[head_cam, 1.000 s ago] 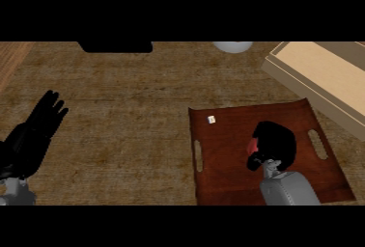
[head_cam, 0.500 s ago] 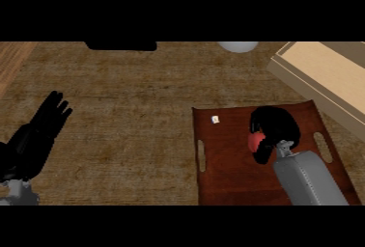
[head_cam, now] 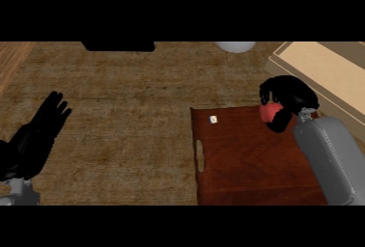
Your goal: Pick the bell pepper from the tray and place it in the cardboard box
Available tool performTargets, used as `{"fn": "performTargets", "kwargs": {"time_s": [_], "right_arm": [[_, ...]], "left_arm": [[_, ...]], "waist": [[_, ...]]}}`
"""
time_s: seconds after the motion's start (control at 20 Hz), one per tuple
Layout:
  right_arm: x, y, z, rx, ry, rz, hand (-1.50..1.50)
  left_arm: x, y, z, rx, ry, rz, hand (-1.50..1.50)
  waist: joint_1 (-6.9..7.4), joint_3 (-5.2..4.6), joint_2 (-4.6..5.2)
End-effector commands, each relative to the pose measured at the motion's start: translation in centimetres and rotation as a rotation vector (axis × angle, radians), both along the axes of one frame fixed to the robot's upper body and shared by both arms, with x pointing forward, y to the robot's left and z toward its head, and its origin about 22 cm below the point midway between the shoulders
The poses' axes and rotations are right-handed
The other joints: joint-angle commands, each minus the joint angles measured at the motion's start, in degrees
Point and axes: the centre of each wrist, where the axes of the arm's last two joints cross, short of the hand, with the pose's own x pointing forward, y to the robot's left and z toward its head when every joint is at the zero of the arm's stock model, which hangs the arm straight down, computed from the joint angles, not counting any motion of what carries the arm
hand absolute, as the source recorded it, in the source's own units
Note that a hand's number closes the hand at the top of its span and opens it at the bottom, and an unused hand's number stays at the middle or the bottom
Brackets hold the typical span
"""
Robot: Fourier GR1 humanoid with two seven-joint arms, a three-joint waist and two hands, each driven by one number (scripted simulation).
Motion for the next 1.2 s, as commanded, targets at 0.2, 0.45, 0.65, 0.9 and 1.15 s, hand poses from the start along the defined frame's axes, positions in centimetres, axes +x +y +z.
{"fn": "performTargets", "kwargs": {"time_s": [0.2, 0.45, 0.65, 0.9, 1.15], "right_arm": [[-0.7, 1.3, 8.5, 0.099, -0.285, 0.077, 1.5], [-1.7, 0.7, 14.7, 0.167, -0.454, -0.058, 1.5], [-1.2, -2.6, 18.8, 0.161, -0.503, -0.179, 1.5], [-1.7, -3.4, 19.9, 0.159, -0.561, -0.29, 1.5], [1.3, -8.0, 21.0, 0.137, -0.55, -0.322, 1.5]], "left_arm": [[-1.1, 0.7, 0.8, -0.01, 0.012, 0.013, 0.0], [-1.3, 1.0, 0.2, -0.022, 0.007, 0.021, 0.0], [0.4, 0.3, 1.1, 0.004, -0.004, 0.02, 0.0], [-1.3, 1.8, -0.7, -0.01, 0.006, 0.008, 0.0], [-0.2, 0.6, -2.0, 0.001, 0.004, 0.003, 0.0]], "waist": [[-1.09, -0.05, -0.61], [-0.94, -0.07, -0.61], [-0.81, -0.05, -0.28], [-0.61, -0.07, -0.3], [-0.19, -0.06, 0.0]]}}
